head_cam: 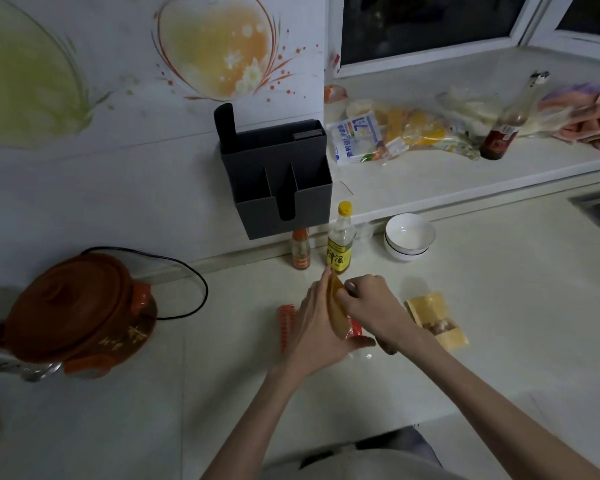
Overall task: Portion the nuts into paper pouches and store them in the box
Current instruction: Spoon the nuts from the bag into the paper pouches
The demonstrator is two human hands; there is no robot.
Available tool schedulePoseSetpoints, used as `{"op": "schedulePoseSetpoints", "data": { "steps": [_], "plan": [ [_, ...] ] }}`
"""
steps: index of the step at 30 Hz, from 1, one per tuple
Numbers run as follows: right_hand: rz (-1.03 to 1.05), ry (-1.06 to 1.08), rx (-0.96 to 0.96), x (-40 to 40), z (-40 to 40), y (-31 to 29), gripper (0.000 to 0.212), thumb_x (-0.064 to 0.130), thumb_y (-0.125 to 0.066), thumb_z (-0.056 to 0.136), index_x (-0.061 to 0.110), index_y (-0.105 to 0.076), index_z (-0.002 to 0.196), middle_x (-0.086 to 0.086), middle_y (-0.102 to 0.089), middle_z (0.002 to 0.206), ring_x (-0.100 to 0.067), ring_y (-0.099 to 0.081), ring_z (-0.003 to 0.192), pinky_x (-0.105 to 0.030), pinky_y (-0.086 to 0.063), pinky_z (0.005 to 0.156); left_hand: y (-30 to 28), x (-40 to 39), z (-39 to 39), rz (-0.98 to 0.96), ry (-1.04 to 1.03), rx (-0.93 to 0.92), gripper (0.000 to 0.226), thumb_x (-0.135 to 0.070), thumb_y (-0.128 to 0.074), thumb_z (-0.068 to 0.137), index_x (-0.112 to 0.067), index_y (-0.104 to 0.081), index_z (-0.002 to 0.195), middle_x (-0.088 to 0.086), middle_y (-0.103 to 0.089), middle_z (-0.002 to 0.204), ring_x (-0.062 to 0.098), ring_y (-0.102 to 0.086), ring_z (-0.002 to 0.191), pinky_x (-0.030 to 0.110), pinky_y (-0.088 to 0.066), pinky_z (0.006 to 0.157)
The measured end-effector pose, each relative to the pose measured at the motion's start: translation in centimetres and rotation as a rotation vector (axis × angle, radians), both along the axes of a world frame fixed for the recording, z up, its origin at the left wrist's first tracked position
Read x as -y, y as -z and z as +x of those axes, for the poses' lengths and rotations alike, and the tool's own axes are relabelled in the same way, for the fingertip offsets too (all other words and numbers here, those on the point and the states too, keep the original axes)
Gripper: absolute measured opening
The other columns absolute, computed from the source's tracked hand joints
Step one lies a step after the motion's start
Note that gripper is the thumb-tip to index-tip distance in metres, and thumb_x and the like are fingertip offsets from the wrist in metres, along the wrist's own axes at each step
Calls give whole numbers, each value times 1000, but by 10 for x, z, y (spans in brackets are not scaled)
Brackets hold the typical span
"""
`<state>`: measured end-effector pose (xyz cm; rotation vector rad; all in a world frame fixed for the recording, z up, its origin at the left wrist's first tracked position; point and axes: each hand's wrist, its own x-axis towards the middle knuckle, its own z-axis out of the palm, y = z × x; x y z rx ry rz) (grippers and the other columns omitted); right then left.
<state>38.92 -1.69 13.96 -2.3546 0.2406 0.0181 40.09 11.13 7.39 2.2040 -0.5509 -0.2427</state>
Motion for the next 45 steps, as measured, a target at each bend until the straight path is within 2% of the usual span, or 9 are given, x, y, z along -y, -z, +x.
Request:
{"op": "schedulePoseSetpoints", "data": {
  "steps": [3,9,15,18,22,26,34,41,45],
  "plan": [
    [-7,-7,8,-1,-1,2,41,20,-48,89,16,-34,51,0,-37,47,-11,-38,41,-18,-33,42,14,2,-1,-173,-129,-32,99,-59,-79,52,-43,-29,136,-37,-45,122,-21,-41,112,-7,-27,86],
    [144,67,-15,18,-22,20,37,26,-36,102,8,-46,72,-7,-55,63,-2,-50,32,-12,-33,35,56,-14,-4,-201,-241,-75,51,-38,-71,66,-49,-46,109,-36,-47,108,-2,-52,101,5,-42,80],
    [-67,41,-143,42,-38,65,44,26,-35,102,1,-63,79,-13,-50,85,-25,-51,86,-35,-41,84,103,-35,-13,-143,-268,-360,55,-25,-73,67,-36,-53,117,-5,-63,114,17,-64,101,45,-54,89],
    [6,91,-261,57,-42,87,42,31,-36,101,5,-62,81,-13,-60,73,-30,-61,74,-37,-48,74,116,-41,-12,-52,-352,-463,66,-35,-66,62,-29,-53,126,2,-68,109,23,-67,97,43,-55,86],
    [-7,151,-296,77,-43,114,42,30,-43,100,0,-67,82,-14,-71,79,-28,-66,80,-34,-49,75,128,-52,-6,64,-487,-529,44,-35,-63,62,-22,-65,104,4,-72,88,27,-70,82,44,-57,77],
    [-72,198,-283,95,-40,139,45,30,-47,99,-5,-65,76,-23,-67,76,-32,-59,71,-31,-34,62,135,-59,8,44,-589,-569,35,-30,-77,68,-21,-64,100,6,-72,95,26,-69,85,41,-57,81],
    [-120,251,-257,99,-11,166,35,12,-46,94,-6,-63,70,-24,-64,71,-38,-59,69,-33,-33,58,142,-63,34,1,-772,-584,30,-4,-73,75,-24,-59,92,-7,-63,78,-4,-52,56,4,-36,44],
    [-11,232,-269,88,14,180,33,15,-49,95,-2,-69,75,-10,-59,60,-16,-49,50,-30,-35,57,149,-49,48,-50,-765,-689,16,-8,-69,78,-20,-60,74,-8,-64,62,7,-62,44,16,-43,33],
    [74,222,-294,84,20,182,31,18,-52,95,-1,-74,84,-21,-70,73,-35,-64,68,-40,-51,66,154,-45,51,-99,-823,-773,17,-12,-71,79,-10,-68,96,10,-71,79,24,-70,63,38,-59,60]
  ]
}}
